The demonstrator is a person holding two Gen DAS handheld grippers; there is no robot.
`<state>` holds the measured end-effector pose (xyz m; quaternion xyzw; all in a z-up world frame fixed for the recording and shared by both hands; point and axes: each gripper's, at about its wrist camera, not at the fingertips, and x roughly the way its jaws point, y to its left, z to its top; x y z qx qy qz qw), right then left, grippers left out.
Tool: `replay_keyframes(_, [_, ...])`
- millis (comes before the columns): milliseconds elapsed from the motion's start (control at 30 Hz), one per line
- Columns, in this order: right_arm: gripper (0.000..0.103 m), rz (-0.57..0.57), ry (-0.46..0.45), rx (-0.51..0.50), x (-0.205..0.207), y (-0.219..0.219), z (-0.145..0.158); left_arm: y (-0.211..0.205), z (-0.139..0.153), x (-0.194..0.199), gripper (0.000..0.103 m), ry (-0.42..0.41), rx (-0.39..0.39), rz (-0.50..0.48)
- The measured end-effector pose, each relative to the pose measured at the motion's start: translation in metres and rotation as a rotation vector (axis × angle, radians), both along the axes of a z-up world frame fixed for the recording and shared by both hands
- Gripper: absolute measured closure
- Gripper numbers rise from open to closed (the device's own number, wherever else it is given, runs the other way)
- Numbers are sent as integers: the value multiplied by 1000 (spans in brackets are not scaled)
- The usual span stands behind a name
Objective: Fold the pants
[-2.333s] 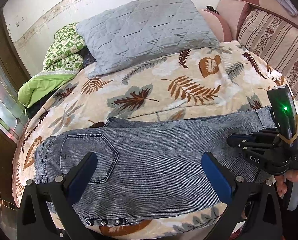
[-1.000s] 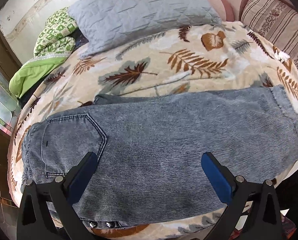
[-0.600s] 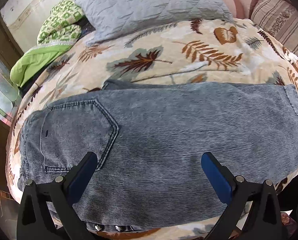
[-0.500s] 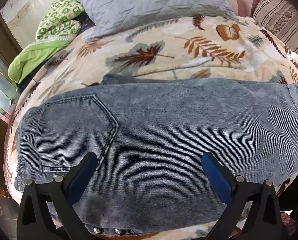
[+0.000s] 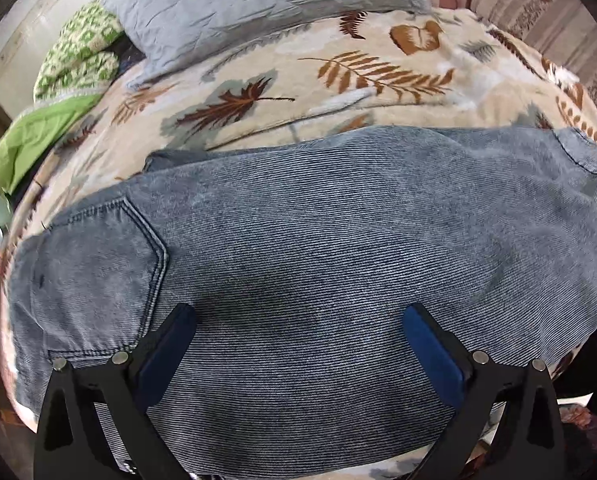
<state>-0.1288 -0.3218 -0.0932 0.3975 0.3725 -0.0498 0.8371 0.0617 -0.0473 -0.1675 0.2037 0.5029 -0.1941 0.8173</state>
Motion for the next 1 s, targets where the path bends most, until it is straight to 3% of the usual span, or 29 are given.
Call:
replay_keyframes(167, [80,157,-25,-134,38,50,42,20,8,9,0,5,-30,56])
replay_keyframes(300, [80,301,-23,-184,71,101,48,47,22,17,0,-10,-82,114])
replay_keyframes(533, [79,496,69,-91,118,180,1,88,50,20,0,-118,-86,148])
replay_keyframes(667, [62,579,186,-38,132,207,-46,110,57,28,0,-138,-74,187])
replay_keyframes(700, [55,587,193,-23,131,209,-51,114,58,30,0,-138,-73,195])
replay_keyframes(867, [54,595,64,-3,116,183,-22,106,66,24,0,-138,-94,172])
replay_keyframes(933, [53,544,5,-29,112,163,-5,93,67,18,0,-126,-116,144])
replay_keyframes(1000, [53,471,4,-78,114,143,2,77,63,11,0,-94,-135,109])
